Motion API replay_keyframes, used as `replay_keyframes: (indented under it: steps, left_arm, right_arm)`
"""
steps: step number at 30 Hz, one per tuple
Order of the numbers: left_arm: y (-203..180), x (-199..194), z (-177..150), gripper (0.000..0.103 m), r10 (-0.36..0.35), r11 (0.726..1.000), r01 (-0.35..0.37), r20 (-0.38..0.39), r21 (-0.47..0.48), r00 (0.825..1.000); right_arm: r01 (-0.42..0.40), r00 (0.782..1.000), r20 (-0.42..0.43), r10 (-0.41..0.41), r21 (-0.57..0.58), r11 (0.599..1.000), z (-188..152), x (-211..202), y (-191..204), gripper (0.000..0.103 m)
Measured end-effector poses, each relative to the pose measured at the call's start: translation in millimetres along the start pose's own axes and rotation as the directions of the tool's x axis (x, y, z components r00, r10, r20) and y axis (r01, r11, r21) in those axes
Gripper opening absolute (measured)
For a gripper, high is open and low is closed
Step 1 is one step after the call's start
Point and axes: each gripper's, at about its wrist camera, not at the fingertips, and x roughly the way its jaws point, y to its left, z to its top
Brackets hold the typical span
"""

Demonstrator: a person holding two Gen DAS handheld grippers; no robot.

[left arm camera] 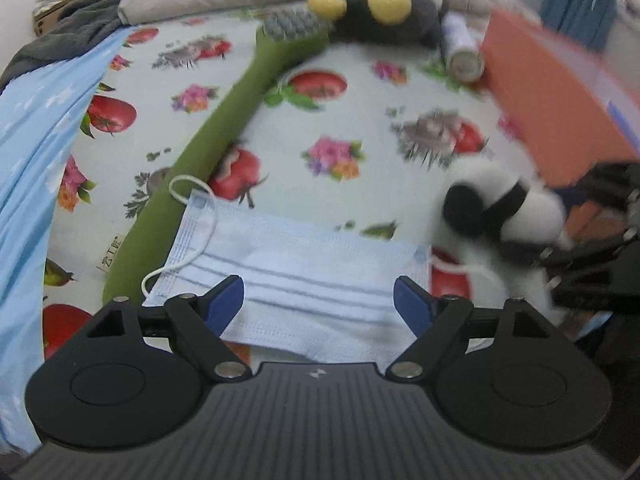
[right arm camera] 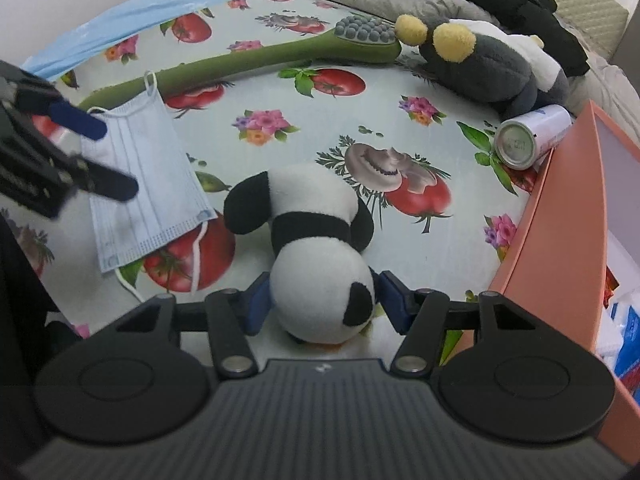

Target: Organize soft objects

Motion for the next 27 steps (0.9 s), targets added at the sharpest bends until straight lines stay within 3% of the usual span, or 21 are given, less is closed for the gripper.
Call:
replay_keyframes:
  steps: [5,10,13,19,21,23,27]
  left_arm:
    - [9.1,22.6,-7.0,0.089,0.004,1.000,-0.005,-0.085,-0.005,0.996]
    - [7.4,24.2,-12.4,0.089,0.009,1.000,-0.010,-0.054,-0.008,0.998]
    - [1.5,24.1,-14.0,0.081,0.028,1.000,-0.028,-0.042,0.004,0.999]
    - [-7.1,20.5,-8.4,0.036,0.036,0.999,-0.036,-0.030,-0.002,0.999]
    - [-11.3,20.6,-7.1,0.011,0.033,0.999,-0.033,-0.029,-0.007,0.999]
    - [-19.8,19.9,-6.2,0.006,0.034,0.999,-0.034,-0.027,0.003,0.999]
    - [-27.7,15.0,-6.3,0.005,0.038,0.999,-0.038,0.002,-0.030,0.999]
  right_arm:
    - [0.008,0.999,0.031,-0.010,0.056,0.998,0.8,-9.2,-3.3,0.058]
    - [0.007,0.999,0.036,-0.012,0.132,0.991,-5.3,-9.9,-7.7,0.058]
    - [-0.001,0.999,0.040,-0.005,0.154,0.988,-8.4,-9.8,-8.3,0.058]
    - [0.004,0.998,0.062,-0.015,0.178,0.984,-5.4,-16.3,-9.3,0.058]
    - [0.005,0.997,0.070,-0.019,0.192,0.981,-5.3,-19.6,-9.9,0.058]
    - [0.009,0.997,0.076,-0.025,0.201,0.980,-5.7,-23.8,-9.9,0.058]
    - [0.009,0.995,0.095,-0.034,0.249,0.968,-7.5,-38.2,-12.8,0.058]
